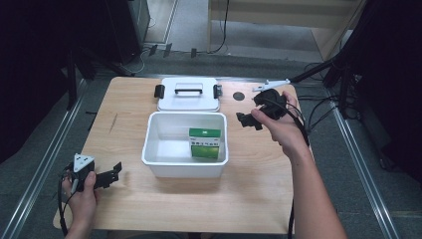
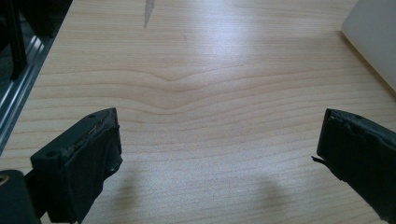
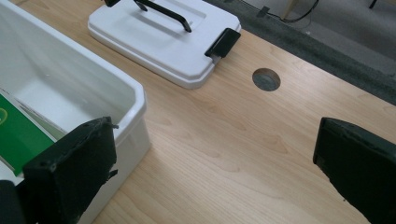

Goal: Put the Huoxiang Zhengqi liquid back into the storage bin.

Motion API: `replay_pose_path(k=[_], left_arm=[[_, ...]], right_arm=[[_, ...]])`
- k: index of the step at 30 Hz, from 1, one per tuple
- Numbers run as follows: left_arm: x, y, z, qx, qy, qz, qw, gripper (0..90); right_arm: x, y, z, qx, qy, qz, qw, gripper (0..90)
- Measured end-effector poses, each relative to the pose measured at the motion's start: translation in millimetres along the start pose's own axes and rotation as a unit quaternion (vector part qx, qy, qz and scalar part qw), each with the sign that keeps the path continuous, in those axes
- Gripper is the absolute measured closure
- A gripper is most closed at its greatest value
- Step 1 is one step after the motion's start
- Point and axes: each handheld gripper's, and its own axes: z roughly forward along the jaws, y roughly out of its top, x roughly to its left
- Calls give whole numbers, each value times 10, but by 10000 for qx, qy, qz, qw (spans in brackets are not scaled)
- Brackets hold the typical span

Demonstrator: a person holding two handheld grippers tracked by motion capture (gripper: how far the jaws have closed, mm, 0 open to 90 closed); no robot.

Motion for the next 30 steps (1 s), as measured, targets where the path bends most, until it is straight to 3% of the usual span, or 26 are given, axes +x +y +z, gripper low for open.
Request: replay_pose_path(k=[8,15,25,30], left_arm=[[1,0,-3,3,1,5,10000,6],[-2,-2,-2,-4,16,11,10000,6],[-1,-3,-6,3,-2,-5,10000,6],[5,-4,-6,-1,-16,-18,10000,6]], right_arm=[[-159,-242,-69,-202,-205,347,9990,0],[-272,-504,-99,-298,-217,646,9972,0],[-347,-971,-108,-517,-286,976,9935,0],[-373,-1219,-80,-508,-446,1029,9924,0]])
